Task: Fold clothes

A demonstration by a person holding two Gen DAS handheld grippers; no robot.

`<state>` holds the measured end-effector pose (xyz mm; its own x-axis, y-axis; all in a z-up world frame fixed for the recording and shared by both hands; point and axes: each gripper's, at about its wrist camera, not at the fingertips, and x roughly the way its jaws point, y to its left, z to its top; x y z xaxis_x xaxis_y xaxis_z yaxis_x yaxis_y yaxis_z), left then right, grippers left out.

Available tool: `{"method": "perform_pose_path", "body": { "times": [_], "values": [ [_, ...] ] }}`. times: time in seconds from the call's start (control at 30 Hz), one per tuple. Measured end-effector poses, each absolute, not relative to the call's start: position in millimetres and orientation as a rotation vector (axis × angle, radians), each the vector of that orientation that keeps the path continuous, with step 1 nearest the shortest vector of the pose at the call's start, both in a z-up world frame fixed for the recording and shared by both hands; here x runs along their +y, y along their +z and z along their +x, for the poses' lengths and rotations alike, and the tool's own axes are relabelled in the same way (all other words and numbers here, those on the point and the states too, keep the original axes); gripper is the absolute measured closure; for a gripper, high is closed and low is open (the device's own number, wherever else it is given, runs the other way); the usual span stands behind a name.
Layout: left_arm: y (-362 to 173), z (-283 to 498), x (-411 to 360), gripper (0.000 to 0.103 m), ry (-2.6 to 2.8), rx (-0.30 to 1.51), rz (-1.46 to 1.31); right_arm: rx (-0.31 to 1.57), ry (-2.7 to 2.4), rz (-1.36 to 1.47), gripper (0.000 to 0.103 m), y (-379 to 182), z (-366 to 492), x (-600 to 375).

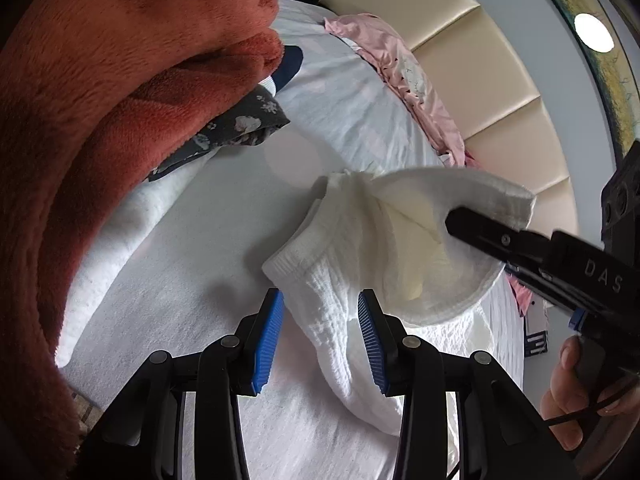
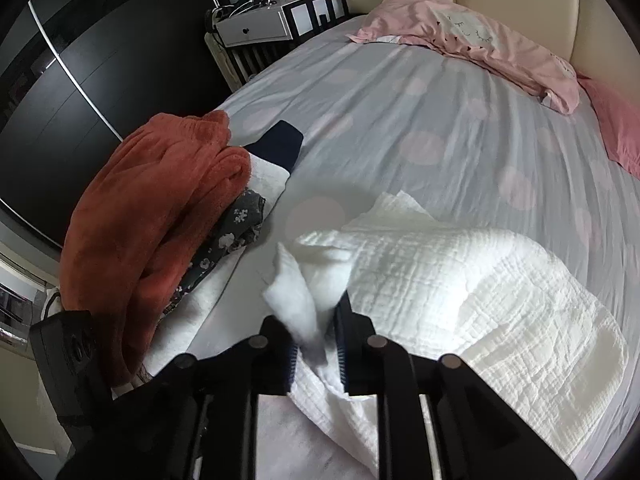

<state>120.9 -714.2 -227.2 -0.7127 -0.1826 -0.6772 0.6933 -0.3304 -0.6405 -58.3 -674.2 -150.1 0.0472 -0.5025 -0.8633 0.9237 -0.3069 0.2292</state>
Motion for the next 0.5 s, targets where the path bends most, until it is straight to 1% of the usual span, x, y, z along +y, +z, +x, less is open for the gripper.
{"method": "perform_pose_path", "body": {
  "times": [0.07,0.1,0.17,0.4,0.43,0.5],
  "values": [
    [-227,120,-715,0.062,-2.097,1.378,0.647,0.518,-1.543,1.141,0.073,-151,-64,-663],
    [-228,119,-714,0.062,-2.101,1.399,0.640,0.514,-1.543,1.147,0.071,-152,-66,-657],
    [-230,117,-713,0.062,-2.109,1.442,0.626,0.492,-1.536,1.156,0.064,-154,-71,-642],
    [-236,111,-710,0.062,-2.134,1.591,0.573,0.450,-1.519,1.198,0.063,-179,-80,-606],
    [-237,110,-710,0.060,-2.137,1.612,0.565,0.438,-1.512,1.211,0.063,-182,-82,-603],
    [-239,108,-709,0.048,-2.143,1.655,0.549,0.425,-1.504,1.216,0.064,-186,-84,-596]
  ]
}}
